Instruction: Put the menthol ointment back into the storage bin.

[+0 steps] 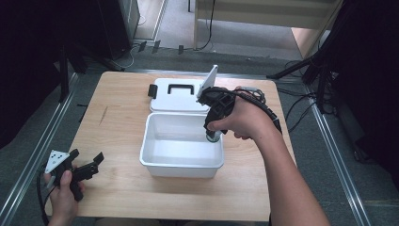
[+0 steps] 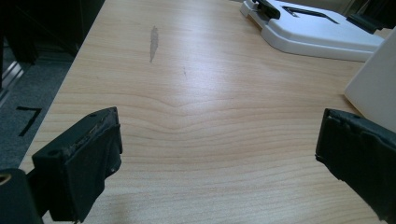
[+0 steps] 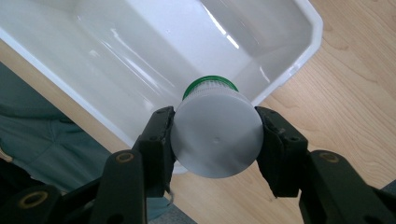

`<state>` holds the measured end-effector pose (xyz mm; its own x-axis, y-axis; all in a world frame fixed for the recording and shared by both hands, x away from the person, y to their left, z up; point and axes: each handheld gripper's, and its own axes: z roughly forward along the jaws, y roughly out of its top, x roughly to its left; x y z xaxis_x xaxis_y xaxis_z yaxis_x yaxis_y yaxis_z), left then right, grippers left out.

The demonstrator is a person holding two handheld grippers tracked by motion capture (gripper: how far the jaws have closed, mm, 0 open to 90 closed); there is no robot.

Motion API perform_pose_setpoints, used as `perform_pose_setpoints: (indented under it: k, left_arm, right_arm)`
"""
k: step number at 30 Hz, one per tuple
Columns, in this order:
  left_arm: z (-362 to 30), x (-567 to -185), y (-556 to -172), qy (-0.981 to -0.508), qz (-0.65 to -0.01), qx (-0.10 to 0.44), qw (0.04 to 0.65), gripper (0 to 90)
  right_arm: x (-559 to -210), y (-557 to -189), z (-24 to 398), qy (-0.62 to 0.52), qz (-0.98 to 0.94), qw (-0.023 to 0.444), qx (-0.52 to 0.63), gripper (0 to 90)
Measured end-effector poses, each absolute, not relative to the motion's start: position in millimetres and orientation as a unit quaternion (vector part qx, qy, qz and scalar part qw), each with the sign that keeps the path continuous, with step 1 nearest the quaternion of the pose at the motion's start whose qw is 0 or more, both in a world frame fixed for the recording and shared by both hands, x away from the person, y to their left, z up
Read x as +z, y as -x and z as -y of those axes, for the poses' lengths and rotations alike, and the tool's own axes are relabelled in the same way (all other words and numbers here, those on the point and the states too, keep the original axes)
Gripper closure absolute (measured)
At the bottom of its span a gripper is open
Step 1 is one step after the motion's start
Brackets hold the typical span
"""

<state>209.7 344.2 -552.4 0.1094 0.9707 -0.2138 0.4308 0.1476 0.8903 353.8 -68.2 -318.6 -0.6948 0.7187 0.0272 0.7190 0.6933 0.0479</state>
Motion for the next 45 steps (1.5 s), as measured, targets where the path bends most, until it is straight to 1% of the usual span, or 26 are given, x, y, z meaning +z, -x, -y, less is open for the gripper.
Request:
perform_pose_setpoints:
  k: [9,28,45]
  left_arm:
    - [-343.9,-552.4,-210.0,-0.584,-0.599,0.293,0.462,1.1]
    - [-344.1,-552.4,-210.3,-0.584,-0.599,0.293,0.463,1.1]
    - [-343.7,-552.4,-210.1,-0.586,-0.598,0.294,0.461,1.1]
  right_arm:
    - [-327.2,-353.5,57.8,0.379,0.925,0.004,-0.025,51.8]
    - [-372.8,-357.7,47.4,0.368,0.929,0.031,-0.019,51.7]
    - [-409.2,-359.3,49.4,0.371,0.928,0.038,-0.01,51.7]
